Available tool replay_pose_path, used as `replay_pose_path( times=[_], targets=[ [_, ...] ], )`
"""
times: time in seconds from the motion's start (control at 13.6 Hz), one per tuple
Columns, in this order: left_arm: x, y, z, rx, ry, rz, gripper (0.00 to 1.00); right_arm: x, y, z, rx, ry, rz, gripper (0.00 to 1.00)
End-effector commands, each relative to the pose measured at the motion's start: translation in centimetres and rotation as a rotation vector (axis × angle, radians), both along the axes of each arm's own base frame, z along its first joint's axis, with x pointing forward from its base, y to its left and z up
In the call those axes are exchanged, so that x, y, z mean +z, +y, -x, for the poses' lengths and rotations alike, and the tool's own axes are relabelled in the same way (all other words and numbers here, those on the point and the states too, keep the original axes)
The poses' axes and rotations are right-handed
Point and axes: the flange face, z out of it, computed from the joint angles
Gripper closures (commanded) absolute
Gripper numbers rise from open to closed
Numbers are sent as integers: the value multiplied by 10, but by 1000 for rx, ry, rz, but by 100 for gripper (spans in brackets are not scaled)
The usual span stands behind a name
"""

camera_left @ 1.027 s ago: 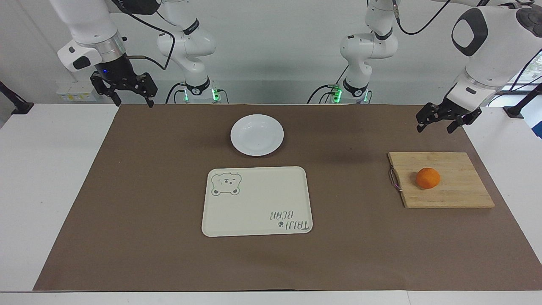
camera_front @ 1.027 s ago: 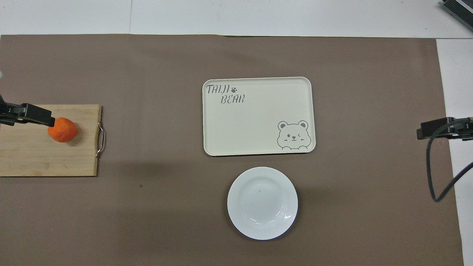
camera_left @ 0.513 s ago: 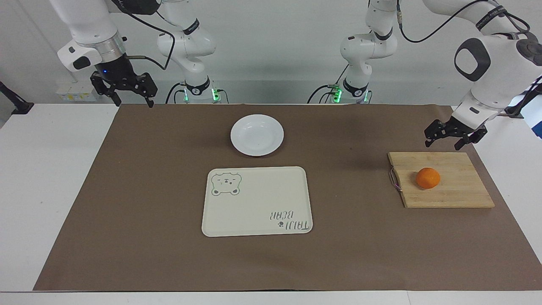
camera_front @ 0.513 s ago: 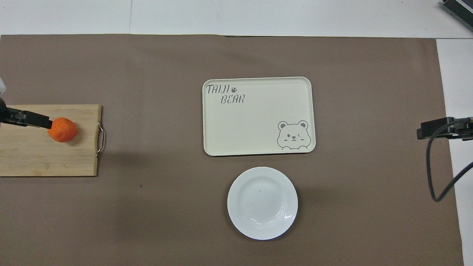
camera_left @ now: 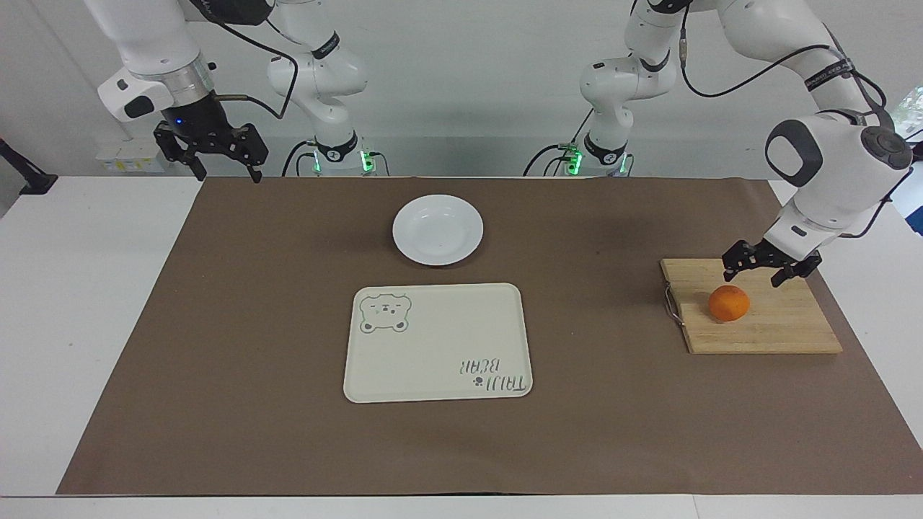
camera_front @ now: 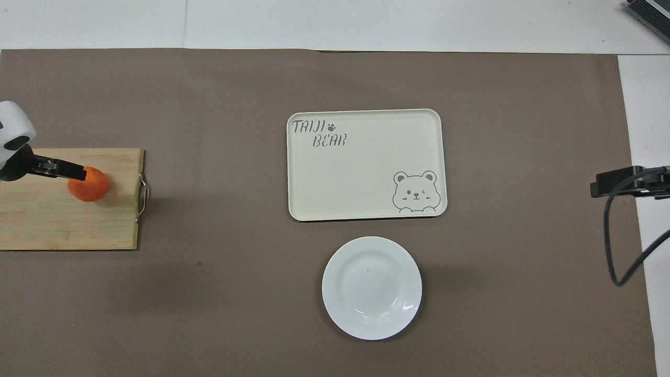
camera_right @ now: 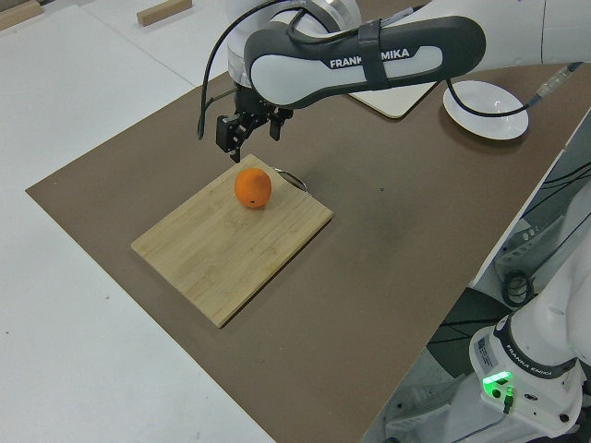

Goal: Place orange and plate with both arms
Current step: 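Close the left gripper on the orange and lift it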

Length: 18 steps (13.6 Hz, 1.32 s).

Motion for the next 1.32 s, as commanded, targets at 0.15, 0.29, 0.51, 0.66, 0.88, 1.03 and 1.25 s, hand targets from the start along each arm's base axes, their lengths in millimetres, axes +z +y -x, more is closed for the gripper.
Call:
replay_pose_path(
  times=[0.15,0.29,0.51,0.66,0.88,1.03,1.25],
  targets=[
    [-40,3,3,-14,-21,-8,0,3,-2,3,-2,-9,-6,0],
    [-58,9,1,3,-9,3,0,3,-2,3,-2,-9,-6,0],
    [-74,10,5,20,-17,3,0,3,-2,3,-2,-9,-6,0],
    [-87,13,7,16,-20,1,0,3,-2,3,-2,-9,-6,0],
    [-99,14,8,17,-23,-1,0,3,-2,3,0,-9,-6,0],
    [-110,19,8,25,-14,0,0,3,-2,3,-2,-9,-6,0],
    [-111,20,9,21,-8,7,90,3,-2,3,-2,-9,-6,0]
  ],
)
